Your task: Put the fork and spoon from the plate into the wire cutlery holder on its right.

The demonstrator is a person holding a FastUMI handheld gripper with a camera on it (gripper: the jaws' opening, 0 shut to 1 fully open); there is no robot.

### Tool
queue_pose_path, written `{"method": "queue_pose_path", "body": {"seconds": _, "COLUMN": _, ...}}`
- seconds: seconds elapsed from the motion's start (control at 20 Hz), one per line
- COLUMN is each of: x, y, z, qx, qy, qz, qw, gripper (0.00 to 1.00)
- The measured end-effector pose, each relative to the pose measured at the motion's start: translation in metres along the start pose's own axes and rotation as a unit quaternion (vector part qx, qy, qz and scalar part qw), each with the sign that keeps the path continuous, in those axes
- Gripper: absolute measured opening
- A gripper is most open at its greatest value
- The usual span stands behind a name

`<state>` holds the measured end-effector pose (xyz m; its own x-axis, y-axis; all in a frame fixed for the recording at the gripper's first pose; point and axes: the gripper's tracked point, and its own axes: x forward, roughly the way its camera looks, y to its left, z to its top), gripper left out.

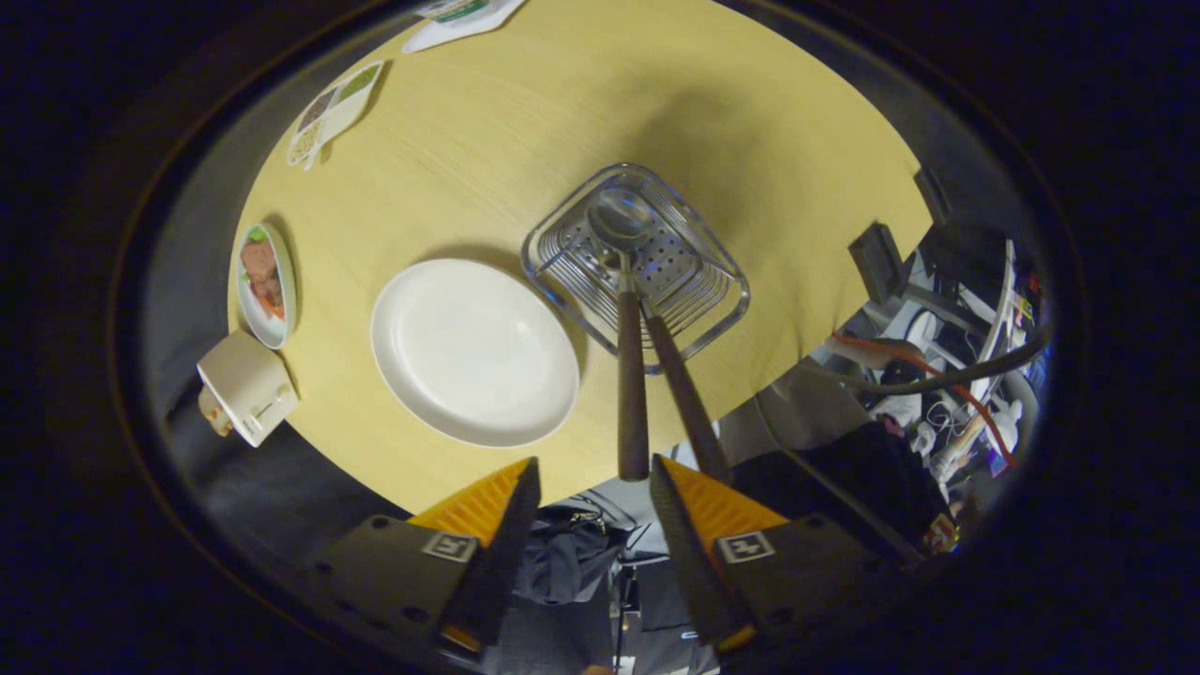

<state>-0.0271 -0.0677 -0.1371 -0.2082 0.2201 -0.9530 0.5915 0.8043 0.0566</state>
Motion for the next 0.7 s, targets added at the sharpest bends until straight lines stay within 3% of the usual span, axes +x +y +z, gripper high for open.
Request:
{"method": "queue_pose_path", "body": {"seconds": 0.2, "x": -0.013, "y": -0.008, "z": -0.003, "qx": -0.071, "qy": -0.049, "qz": -0.039, "qw": 0.996, "gripper": 0.72}}
{"method": "queue_pose_path", "body": {"seconds": 0.4, "x": -0.035, "y": -0.015, "z": -0.005, "qx": -0.155, "qy": -0.126, "qz": -0.08, "qw": 0.977, "gripper": 0.99}}
{"method": "queue_pose_path", "body": {"seconds": 0.6, "x": -0.053, "y": 0.0, "z": -0.012, "qx": -0.223, "qy": -0.214, "qz": -0.084, "qw": 0.947, "gripper": 0.99}}
{"method": "queue_pose_path", "body": {"seconds": 0.7, "x": -0.057, "y": -0.001, "z": -0.014, "qx": -0.259, "qy": -0.261, "qz": -0.092, "qw": 0.925, "gripper": 0.99}}
